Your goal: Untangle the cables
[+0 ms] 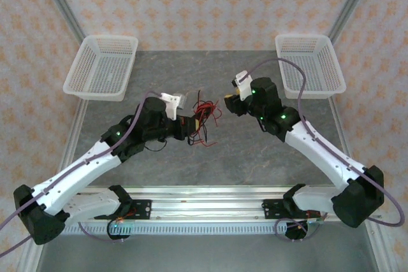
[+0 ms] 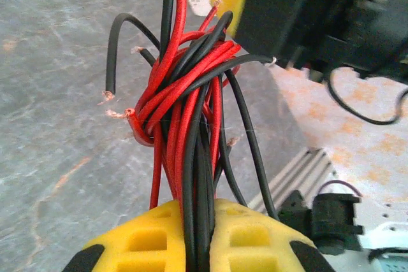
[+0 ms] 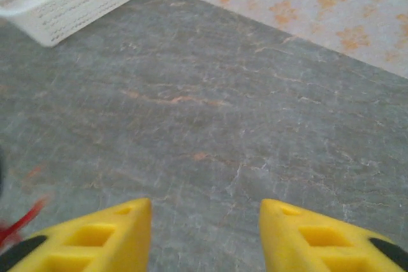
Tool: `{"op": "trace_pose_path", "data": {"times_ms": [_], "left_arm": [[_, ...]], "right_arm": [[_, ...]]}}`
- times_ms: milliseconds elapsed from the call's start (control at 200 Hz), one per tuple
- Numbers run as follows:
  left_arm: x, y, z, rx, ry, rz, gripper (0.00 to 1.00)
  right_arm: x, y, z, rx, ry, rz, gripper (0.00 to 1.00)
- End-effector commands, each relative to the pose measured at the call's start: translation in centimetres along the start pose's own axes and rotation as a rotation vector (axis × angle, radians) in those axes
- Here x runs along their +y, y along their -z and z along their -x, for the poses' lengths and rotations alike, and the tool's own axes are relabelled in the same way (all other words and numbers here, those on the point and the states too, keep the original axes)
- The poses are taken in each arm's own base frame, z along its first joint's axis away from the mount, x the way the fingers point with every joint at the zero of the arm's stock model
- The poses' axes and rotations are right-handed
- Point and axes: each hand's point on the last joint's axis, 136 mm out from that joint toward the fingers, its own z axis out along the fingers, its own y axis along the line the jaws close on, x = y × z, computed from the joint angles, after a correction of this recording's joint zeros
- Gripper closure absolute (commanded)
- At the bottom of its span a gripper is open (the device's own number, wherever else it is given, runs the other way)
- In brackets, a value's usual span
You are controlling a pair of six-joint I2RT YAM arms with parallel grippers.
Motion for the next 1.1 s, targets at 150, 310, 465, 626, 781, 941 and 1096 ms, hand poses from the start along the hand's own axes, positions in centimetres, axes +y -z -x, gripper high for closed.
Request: {"op": "trace_pose_path", "data": {"times_ms": [150,310,465,626,781,941,1096], "left_arm": [[1.3,-1.2,2.0,0.012,-0.105,0.142,1.00],[0.4,-1.7,2.7,0.028,-0.138,0.119,1.00],[0.2,-1.9,2.5,0.059,-0.183,0.125,1.00],[0.4,-2.0,2.0,0.089,-0.221,0.143,1.00],[0.2,-2.2,1.5,0.109,-0.253,0.140,1.00],[0.7,-2.1,0.9,0.135,-0.302,0.191,1.00],[1.4,-1.3,1.7,0.102,-0.328,0.257,1.00]], "right_arm": [[5.0,5.7,2.5,-0.041,0.084,0.205,0.30],[6.7,4.8,1.9,0.027,0.139,0.225,0.22],[6.5,2.7,1.6,0.095,0.193,0.201,0.24],[6.2,1.3,2.1,0.126,0.241,0.184,0.26],[6.5,-0.1,1.7,0.168,0.265,0.198,0.28],[6.7,-1.0,1.0,0.205,0.290,0.213,0.32],[7.5,-1.4,-0.4,0.252,0.291,0.272,0.34]]}}
